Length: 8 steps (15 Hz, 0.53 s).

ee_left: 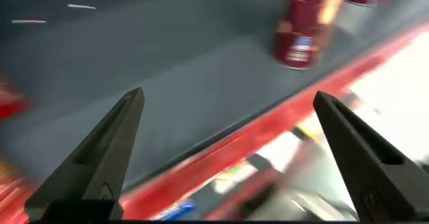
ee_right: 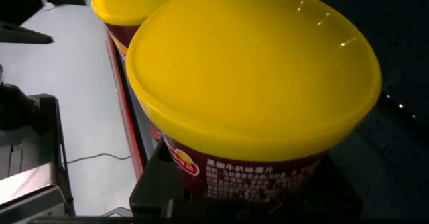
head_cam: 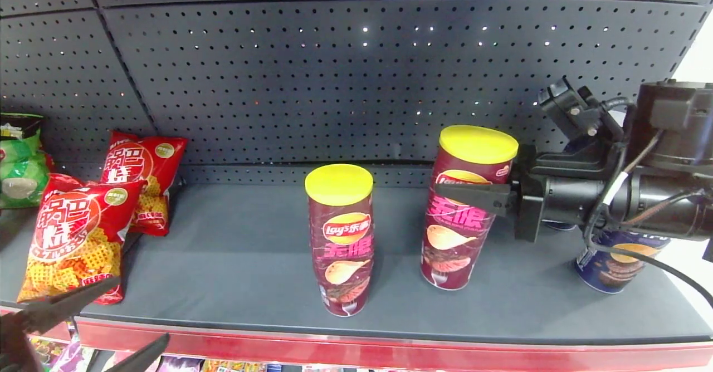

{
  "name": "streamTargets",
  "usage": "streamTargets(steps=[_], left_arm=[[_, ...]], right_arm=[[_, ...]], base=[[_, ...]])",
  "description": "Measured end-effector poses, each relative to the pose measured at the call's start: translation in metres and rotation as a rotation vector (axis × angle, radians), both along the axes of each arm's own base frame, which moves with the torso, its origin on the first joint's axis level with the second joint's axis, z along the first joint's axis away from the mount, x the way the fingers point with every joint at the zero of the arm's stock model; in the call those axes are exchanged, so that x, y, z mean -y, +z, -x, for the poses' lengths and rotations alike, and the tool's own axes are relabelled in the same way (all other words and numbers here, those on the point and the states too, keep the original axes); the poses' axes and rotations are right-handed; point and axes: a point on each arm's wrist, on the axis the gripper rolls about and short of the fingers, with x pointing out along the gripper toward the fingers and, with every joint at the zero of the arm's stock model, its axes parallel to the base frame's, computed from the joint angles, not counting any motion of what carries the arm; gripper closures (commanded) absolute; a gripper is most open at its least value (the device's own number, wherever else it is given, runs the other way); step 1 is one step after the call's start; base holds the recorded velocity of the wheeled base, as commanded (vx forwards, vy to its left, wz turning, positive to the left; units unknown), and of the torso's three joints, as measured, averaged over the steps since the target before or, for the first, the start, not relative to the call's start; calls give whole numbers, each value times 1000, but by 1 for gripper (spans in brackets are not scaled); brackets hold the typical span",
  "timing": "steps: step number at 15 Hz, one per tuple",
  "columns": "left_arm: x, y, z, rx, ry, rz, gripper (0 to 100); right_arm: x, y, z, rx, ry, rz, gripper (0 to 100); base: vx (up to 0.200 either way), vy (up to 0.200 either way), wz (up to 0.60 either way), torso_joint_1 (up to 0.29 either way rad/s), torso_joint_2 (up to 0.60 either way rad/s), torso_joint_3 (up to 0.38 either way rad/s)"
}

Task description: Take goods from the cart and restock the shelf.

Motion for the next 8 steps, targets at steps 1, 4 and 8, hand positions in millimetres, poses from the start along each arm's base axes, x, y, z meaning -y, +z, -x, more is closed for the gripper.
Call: streamTargets(steps=[1,4,8], left_arm=[[-1,-4,14,13,49,15,0],[1,-22,53,32,170,78,0],[4,-48,83,51,262,124,0]], right_arm=[[-2,3,-3,8,0,-5,100],[-3,7,-13,22,-11,-13,100],[-2,8,-18,23,-23,-13,100]], base=[[0,0,0,0,0,0],[0,0,0,0,0,0],[0,0,0,0,0,0]])
